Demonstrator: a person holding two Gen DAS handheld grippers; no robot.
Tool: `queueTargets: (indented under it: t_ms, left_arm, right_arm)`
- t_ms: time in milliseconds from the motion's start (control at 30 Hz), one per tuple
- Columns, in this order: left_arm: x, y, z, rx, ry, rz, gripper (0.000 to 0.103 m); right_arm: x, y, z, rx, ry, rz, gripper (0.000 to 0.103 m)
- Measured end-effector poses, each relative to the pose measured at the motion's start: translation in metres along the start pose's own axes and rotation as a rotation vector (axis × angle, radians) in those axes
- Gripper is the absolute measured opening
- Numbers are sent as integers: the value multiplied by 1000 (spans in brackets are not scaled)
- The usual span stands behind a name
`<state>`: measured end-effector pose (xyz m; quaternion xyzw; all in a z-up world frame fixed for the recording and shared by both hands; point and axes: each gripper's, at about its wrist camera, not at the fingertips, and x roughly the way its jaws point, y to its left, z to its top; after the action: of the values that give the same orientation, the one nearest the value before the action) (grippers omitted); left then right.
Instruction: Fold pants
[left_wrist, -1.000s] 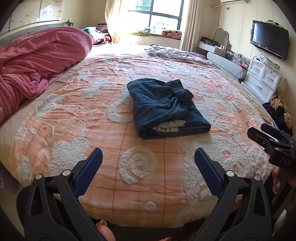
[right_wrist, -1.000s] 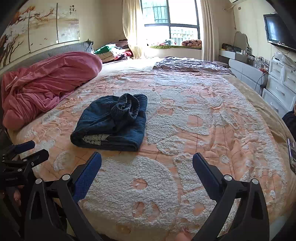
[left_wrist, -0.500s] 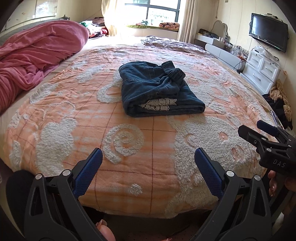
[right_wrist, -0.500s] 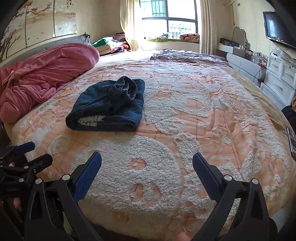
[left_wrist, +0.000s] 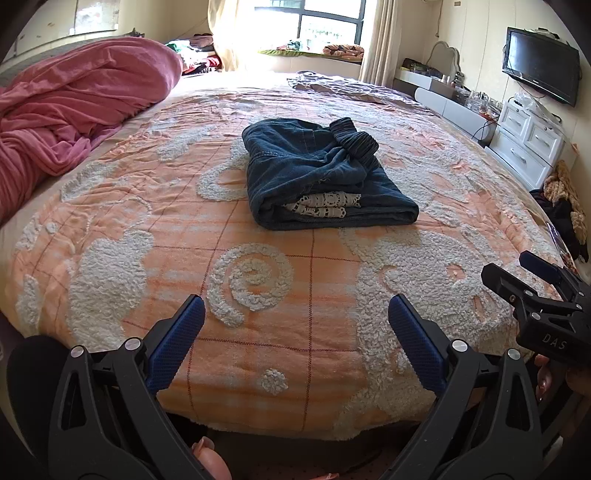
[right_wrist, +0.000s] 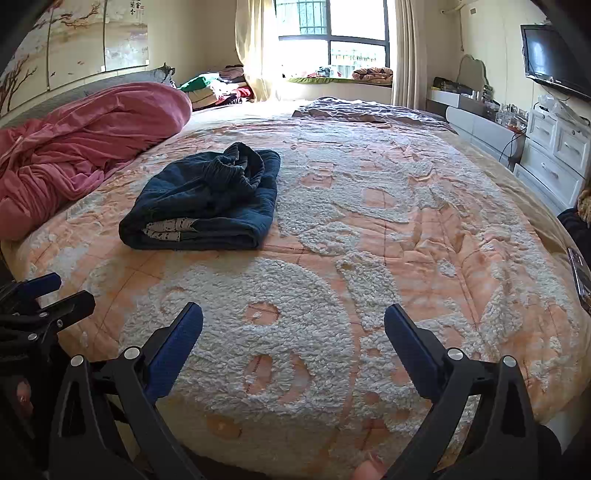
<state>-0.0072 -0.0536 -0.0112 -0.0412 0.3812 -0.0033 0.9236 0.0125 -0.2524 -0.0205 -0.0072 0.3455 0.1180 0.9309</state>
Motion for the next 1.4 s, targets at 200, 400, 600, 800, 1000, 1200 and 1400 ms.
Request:
queueTargets:
  t_ms: [200, 400, 600, 800, 1000, 1200, 1400]
  left_arm:
    - [2, 2, 1, -9, 4, -6, 93]
    - [3, 1, 3, -13, 7, -6, 93]
    - [4, 1, 3, -18, 7, -8, 93]
    - [3, 3, 5, -30, 7, -3, 93]
    - [3, 0, 4, -18, 8, 3, 93]
    - [2, 1, 5, -21, 8, -8, 93]
    - [3, 1, 5, -23, 11, -13, 93]
  right_arm:
    - [3, 3, -2, -10, -4, 5, 98]
    - [5, 4, -2, -15, -3, 6, 98]
    - [7, 2, -3, -6, 0, 8, 98]
    - [7, 2, -3, -6, 1, 9, 98]
    - [6, 1, -4, -7, 0, 7, 98]
    - [6, 1, -4, -2, 1, 5, 98]
    - [8, 0, -4, 0, 7, 2, 98]
